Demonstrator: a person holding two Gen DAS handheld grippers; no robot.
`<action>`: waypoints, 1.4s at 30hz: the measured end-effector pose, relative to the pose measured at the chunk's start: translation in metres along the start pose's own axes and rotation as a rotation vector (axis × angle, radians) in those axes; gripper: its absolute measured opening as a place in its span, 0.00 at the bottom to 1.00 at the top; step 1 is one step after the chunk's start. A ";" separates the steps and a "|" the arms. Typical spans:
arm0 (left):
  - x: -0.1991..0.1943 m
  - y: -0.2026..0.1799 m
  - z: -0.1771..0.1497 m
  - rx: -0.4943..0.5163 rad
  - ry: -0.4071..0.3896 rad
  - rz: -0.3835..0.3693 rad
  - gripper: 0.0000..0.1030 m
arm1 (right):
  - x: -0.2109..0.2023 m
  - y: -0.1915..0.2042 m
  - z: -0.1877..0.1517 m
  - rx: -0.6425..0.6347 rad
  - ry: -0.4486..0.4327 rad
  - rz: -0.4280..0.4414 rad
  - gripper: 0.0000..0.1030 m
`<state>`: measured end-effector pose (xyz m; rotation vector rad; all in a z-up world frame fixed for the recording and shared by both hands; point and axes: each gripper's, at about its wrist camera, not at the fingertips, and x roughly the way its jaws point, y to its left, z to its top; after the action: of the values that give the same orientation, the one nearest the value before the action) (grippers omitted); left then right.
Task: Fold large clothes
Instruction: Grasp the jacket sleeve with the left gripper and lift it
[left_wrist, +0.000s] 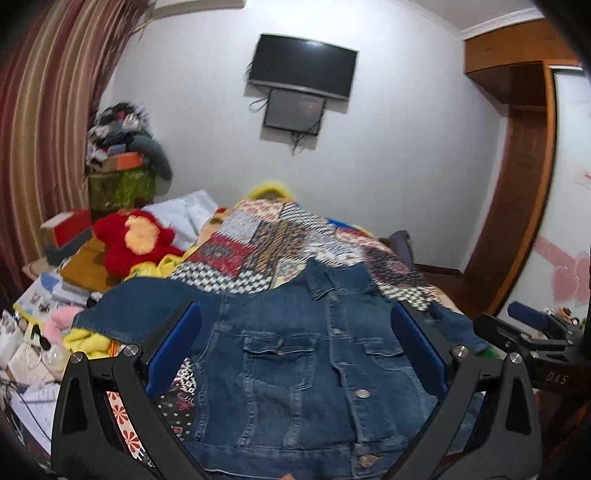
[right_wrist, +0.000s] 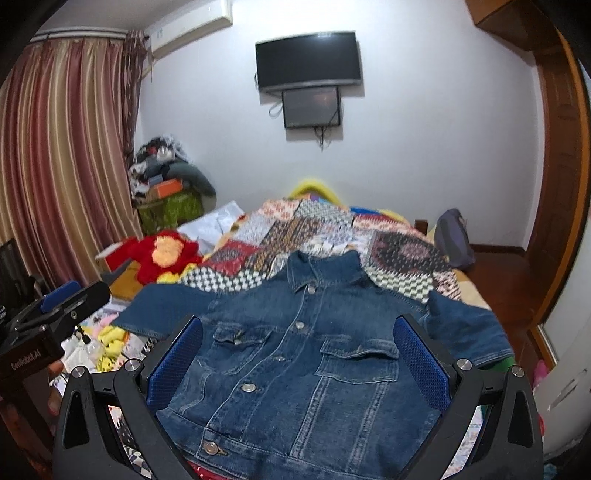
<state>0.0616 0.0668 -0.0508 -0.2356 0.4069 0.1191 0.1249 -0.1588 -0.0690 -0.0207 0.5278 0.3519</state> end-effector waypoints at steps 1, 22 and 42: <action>0.008 0.008 -0.001 -0.018 0.008 0.017 1.00 | 0.008 0.001 0.001 0.001 0.020 0.002 1.00; 0.152 0.213 -0.036 -0.346 0.324 0.270 1.00 | 0.198 0.006 0.016 -0.088 0.290 -0.027 1.00; 0.222 0.300 -0.089 -0.760 0.449 0.155 0.49 | 0.262 -0.015 -0.002 0.068 0.496 0.088 1.00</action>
<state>0.1822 0.3489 -0.2805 -0.9913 0.8182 0.3767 0.3402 -0.0880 -0.2017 -0.0192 1.0332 0.4167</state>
